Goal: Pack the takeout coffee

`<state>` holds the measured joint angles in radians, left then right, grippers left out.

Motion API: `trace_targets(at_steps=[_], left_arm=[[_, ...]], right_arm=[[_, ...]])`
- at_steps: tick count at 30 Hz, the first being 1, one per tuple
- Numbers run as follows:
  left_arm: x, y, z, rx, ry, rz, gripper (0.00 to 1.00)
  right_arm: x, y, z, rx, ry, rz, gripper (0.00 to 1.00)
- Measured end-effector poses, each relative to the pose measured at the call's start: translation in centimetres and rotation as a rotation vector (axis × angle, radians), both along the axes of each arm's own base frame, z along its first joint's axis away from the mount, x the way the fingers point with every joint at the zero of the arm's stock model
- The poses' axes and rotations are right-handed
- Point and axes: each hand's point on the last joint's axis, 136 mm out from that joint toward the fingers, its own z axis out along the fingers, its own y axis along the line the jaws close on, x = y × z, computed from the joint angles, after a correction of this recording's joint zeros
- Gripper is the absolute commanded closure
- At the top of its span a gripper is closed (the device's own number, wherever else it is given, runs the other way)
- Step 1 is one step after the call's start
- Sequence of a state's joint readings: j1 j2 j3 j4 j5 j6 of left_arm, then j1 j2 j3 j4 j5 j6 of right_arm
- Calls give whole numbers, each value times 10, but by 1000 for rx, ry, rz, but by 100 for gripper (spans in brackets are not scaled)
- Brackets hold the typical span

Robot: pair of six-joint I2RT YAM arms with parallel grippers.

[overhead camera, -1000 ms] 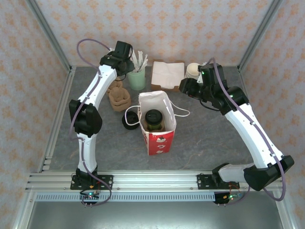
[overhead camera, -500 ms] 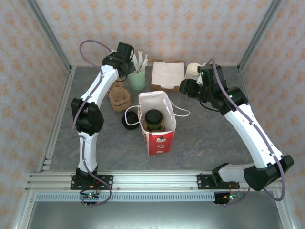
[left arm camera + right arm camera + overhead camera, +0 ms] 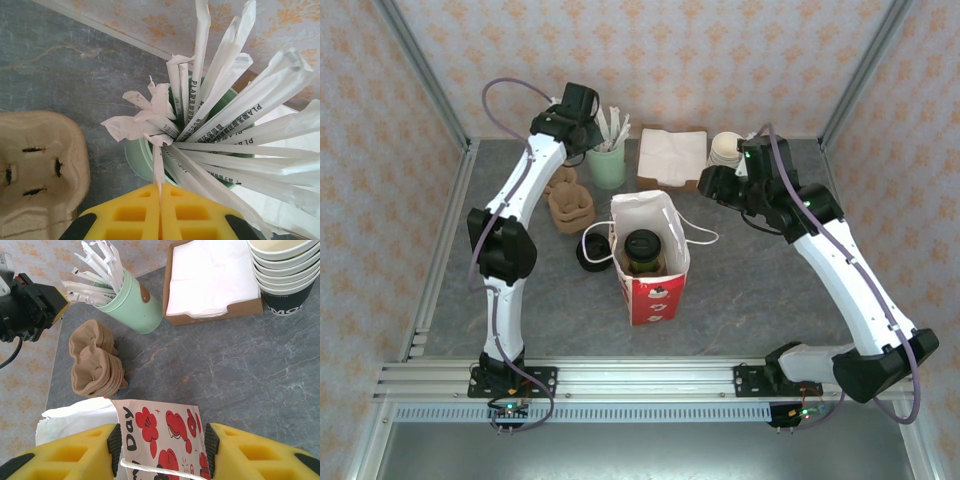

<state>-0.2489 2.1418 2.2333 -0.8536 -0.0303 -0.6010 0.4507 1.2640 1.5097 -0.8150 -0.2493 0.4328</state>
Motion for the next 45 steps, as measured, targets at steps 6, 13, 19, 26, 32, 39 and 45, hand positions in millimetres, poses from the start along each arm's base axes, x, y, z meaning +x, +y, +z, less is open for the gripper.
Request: trace_targets(at_steps=[6, 13, 19, 26, 32, 39, 45], left_arm=[[-12, 3, 32, 7, -35, -18, 92], [-35, 0, 88, 26, -111, -78, 93], [-72, -7, 130, 65, -157, -159, 94], [-133, -9, 199, 82, -285, -235, 94], [-196, -16, 245, 82, -394, -342, 94], [-262, -40, 245, 39, -408, -559, 94], [-302, -57, 226, -18, -364, -724, 94]], right_arm=[[-1, -3, 4, -10, -17, 1, 51], [0, -5, 4, -25, -26, 0, 51], [1, -7, 4, -39, -34, 1, 51], [4, -14, 4, -57, -42, -18, 51], [6, -19, 4, -71, -49, -31, 51], [8, -20, 3, -80, -49, -31, 51], [14, -21, -1, -96, -41, -38, 51]])
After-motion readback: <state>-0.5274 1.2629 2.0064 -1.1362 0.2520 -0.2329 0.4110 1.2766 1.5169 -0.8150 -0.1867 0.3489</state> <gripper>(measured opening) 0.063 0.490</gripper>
